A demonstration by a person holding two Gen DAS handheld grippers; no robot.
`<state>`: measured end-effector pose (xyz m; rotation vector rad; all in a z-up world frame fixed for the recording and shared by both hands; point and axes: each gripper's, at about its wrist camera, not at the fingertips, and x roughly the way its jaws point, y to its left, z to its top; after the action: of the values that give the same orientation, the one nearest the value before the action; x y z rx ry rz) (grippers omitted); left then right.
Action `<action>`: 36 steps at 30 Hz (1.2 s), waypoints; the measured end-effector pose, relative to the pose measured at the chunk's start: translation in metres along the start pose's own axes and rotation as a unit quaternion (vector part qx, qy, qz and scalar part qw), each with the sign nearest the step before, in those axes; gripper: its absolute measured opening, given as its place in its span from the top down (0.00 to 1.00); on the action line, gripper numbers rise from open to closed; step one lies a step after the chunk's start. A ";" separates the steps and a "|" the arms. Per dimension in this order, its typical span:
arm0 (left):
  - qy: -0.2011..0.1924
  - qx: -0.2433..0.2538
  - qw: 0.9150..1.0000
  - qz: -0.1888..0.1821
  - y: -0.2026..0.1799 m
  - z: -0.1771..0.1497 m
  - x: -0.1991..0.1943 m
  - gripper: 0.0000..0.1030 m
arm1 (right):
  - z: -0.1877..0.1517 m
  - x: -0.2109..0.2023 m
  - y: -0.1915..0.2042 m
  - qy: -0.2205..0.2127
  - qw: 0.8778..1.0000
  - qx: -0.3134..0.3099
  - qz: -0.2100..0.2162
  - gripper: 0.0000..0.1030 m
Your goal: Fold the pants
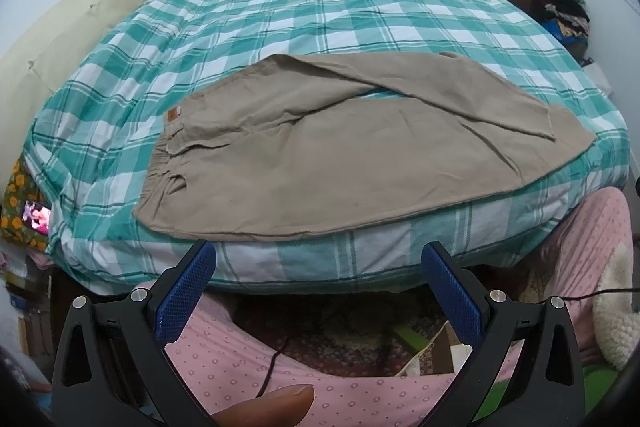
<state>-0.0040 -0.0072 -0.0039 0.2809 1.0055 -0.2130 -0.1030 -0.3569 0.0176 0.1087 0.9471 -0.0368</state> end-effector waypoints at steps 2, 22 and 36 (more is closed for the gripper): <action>0.001 0.001 1.000 0.000 0.000 0.000 0.000 0.01 | 0.000 0.001 0.000 0.001 1.000 -0.001 -0.002 0.01; -0.002 -0.014 1.000 0.011 0.005 0.005 0.007 0.00 | 0.006 0.001 0.002 0.005 0.999 -0.006 -0.039 0.01; -0.011 -0.037 0.999 0.029 0.016 0.008 0.010 0.00 | 0.006 0.007 -0.002 0.010 0.998 -0.009 -0.056 0.01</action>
<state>0.0123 0.0052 -0.0062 0.2386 0.9799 -0.1259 -0.0940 -0.3591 0.0157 0.0393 0.9733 -0.1308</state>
